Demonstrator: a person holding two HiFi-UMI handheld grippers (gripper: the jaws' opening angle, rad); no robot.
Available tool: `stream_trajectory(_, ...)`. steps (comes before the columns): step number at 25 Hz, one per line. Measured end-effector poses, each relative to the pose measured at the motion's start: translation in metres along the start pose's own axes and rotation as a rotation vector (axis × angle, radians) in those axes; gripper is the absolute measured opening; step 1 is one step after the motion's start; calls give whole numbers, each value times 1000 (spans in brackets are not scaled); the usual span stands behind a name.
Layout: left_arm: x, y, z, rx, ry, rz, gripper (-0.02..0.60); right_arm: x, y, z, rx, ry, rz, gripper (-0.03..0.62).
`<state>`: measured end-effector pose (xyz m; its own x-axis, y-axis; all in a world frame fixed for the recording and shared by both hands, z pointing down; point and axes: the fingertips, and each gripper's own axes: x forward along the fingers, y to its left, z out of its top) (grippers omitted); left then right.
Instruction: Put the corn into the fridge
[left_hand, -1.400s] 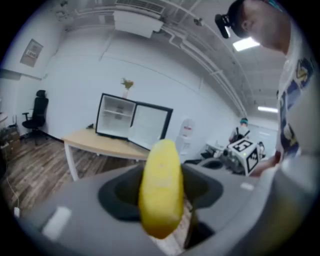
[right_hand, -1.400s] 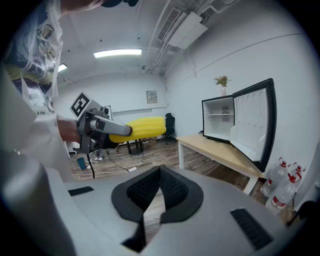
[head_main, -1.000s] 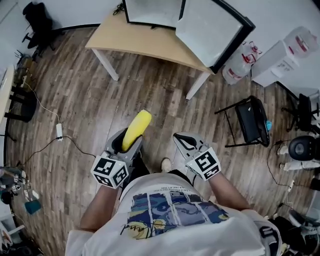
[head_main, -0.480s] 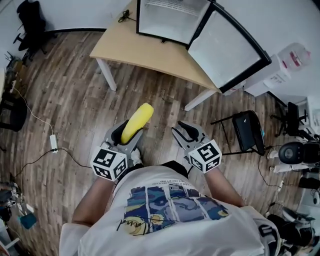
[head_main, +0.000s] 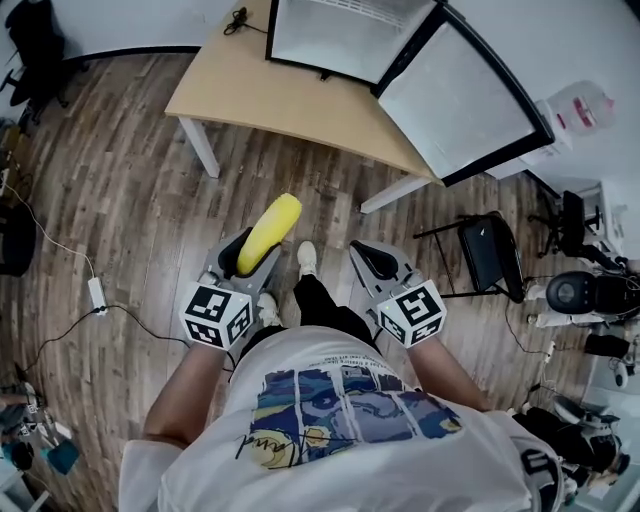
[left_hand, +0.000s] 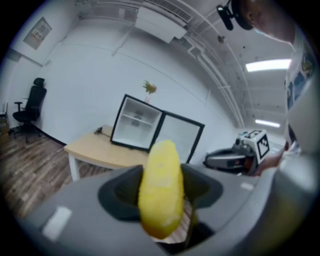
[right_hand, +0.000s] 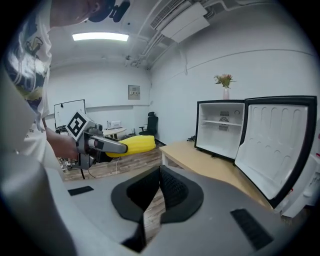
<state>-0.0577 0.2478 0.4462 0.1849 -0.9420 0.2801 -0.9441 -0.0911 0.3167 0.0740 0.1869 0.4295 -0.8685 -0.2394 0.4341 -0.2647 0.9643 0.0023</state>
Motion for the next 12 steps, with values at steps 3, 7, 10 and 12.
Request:
stream_trajectory(3,20,14,7,-1,8,10,241,18,-16,7,-2,-10,12,12)
stream_trajectory(7,51,38,22,13,26,50,241,50,-47,14,11,-32,45,12)
stream_trajectory(10,77,58,41,22,37,93,241,73,-76,29,13,-43,80,12)
stream_trajectory(12,99,72,56,36,43,116,241,89,-99,45,-16,-56,112,12)
